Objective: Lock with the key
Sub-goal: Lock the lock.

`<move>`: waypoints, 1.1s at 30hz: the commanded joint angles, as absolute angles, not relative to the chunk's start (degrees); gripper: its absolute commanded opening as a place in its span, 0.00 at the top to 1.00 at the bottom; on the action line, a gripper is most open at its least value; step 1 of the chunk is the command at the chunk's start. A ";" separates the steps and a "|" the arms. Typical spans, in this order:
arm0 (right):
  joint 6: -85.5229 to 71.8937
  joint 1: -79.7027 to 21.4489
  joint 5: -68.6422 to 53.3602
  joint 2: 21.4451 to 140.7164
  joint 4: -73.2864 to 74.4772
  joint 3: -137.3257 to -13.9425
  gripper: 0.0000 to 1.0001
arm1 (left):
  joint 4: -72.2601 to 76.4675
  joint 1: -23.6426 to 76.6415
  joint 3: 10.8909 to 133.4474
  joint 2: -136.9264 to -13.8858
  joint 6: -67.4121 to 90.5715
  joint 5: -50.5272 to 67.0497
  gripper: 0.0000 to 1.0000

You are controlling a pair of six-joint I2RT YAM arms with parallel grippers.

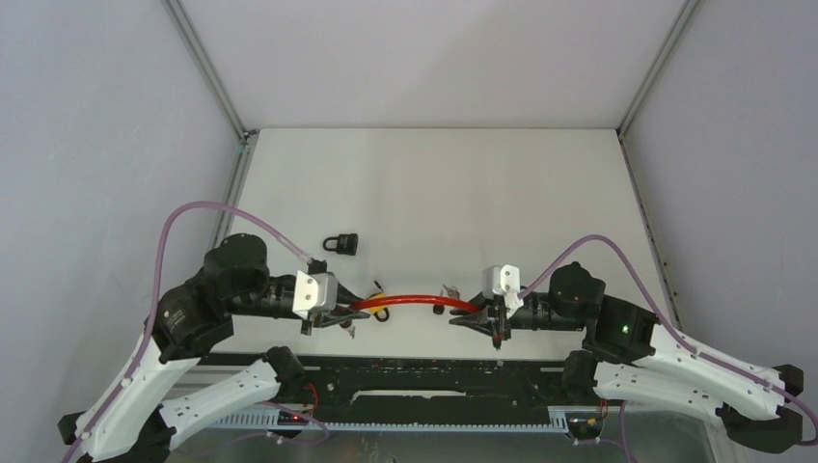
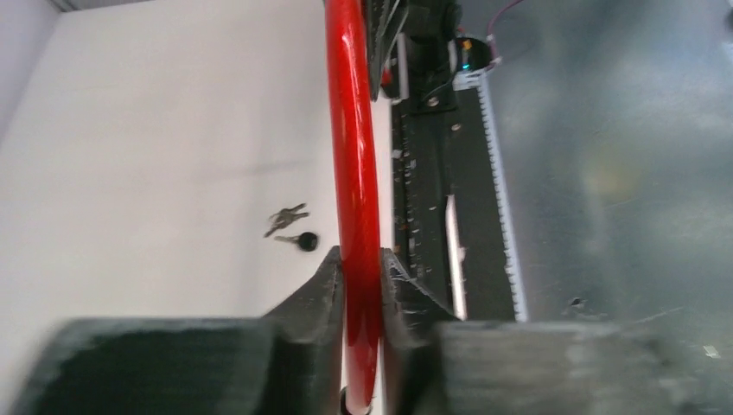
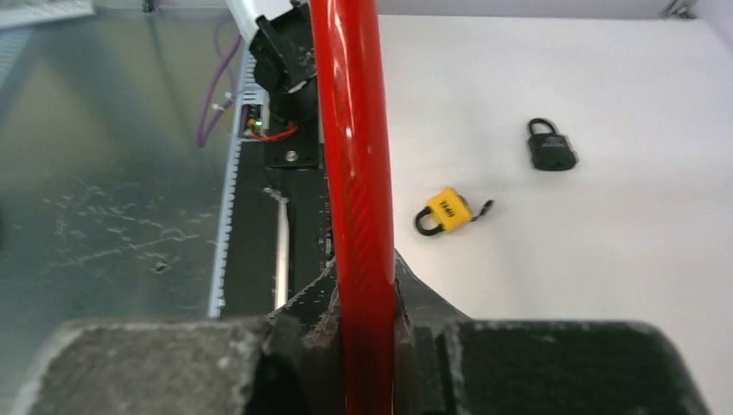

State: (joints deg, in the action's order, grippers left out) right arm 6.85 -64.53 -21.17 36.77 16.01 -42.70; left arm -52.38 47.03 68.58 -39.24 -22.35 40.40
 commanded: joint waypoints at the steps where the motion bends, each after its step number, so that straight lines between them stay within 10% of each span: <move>1: 1.94 -65.57 -15.28 35.27 10.34 -44.51 1.00 | -43.07 47.28 65.23 -35.87 -20.79 33.75 0.64; 3: -0.23 -66.32 -12.31 34.29 8.54 -45.32 1.00 | -37.54 47.24 62.06 -33.18 -18.15 28.60 0.25; 6: -2.29 -69.42 -5.15 33.44 5.81 -46.04 1.00 | -29.16 47.23 56.67 -28.92 -13.37 22.28 0.09; 33: 41.79 -96.76 70.16 61.51 -40.45 -59.51 1.00 | -14.09 47.29 36.31 -17.93 -2.17 4.41 0.11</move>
